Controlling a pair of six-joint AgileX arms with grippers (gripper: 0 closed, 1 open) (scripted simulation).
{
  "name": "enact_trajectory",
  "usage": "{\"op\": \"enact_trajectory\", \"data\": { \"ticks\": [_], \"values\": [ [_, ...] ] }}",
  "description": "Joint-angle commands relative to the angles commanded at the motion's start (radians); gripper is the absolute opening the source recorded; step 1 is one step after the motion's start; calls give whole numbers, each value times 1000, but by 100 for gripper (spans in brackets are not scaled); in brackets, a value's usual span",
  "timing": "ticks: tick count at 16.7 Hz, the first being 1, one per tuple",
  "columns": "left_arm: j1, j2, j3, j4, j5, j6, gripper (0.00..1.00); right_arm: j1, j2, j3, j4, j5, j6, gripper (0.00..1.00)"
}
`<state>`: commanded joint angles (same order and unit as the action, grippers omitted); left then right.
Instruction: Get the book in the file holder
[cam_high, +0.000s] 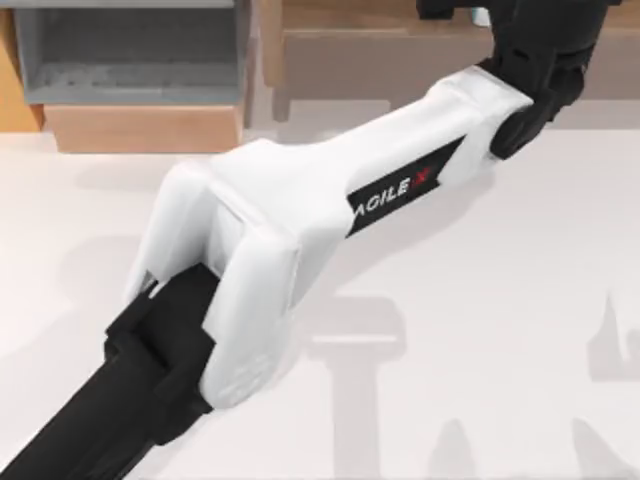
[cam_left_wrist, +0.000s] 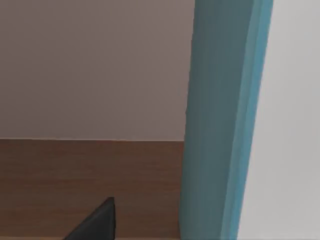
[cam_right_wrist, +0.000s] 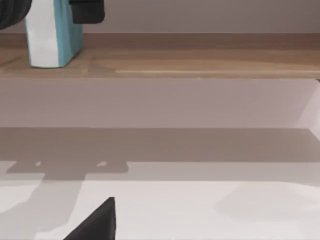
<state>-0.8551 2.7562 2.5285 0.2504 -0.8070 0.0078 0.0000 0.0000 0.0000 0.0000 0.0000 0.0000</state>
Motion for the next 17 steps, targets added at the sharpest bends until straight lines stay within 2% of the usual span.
{"op": "enact_trajectory", "data": {
  "ticks": [3,16,17],
  "values": [
    [0,0,0,0,0,0,100,0,0,0,0,0,0,100],
    [0,0,0,0,0,0,2,0,0,0,0,0,0,100],
    [0,0,0,0,0,0,0,0,0,0,0,0,0,100]
  ]
}}
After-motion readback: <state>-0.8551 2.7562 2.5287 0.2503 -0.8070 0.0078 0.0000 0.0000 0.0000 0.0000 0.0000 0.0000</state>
